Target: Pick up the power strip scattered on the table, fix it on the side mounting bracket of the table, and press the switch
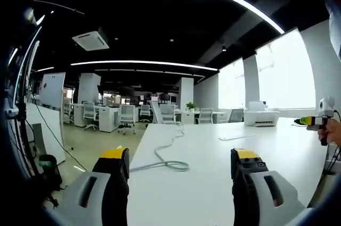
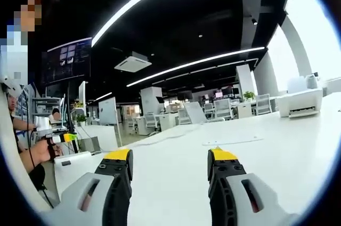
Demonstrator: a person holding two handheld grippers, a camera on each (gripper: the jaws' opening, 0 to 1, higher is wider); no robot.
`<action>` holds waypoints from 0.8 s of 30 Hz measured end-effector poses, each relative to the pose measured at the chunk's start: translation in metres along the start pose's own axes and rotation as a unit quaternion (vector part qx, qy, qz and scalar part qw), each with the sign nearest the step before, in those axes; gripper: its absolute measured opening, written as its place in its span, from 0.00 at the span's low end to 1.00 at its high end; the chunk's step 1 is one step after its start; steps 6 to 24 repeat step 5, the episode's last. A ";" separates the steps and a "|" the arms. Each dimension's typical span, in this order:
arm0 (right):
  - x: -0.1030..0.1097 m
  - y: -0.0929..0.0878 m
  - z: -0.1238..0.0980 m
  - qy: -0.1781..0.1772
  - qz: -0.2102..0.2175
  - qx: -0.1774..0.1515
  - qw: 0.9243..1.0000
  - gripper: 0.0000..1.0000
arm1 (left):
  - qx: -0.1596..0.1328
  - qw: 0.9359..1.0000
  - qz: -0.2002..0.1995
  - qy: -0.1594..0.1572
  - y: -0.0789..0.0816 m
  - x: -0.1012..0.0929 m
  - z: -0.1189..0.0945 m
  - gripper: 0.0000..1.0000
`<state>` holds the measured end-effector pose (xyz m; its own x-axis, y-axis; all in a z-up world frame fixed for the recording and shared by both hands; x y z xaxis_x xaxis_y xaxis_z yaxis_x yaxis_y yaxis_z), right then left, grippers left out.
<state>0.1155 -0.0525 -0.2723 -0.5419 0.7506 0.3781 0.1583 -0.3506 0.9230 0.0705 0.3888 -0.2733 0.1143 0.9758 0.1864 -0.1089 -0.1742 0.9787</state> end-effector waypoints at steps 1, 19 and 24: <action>0.000 0.000 0.000 0.000 -0.001 0.000 1.000 0.53 | 0.001 1.000 0.000 0.000 0.000 0.000 0.000 0.82; -0.001 -0.002 0.000 -0.001 0.001 0.003 1.000 0.53 | 0.002 1.000 0.000 -0.003 0.000 -0.002 0.001 0.82; -0.001 -0.002 0.000 -0.001 0.001 0.003 1.000 0.53 | 0.002 1.000 0.000 -0.003 0.000 -0.002 0.001 0.82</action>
Point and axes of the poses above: the point that each gripper's makers call its tool centre point, and the gripper's own axes: z roughly forward along the fingers, x roughly to its left, y roughly out of its top, the point moved 3 cm from there along -z, roughly backward along the fingers, and after that the axes turned 14 degrees about z, right-handed, at the moved point
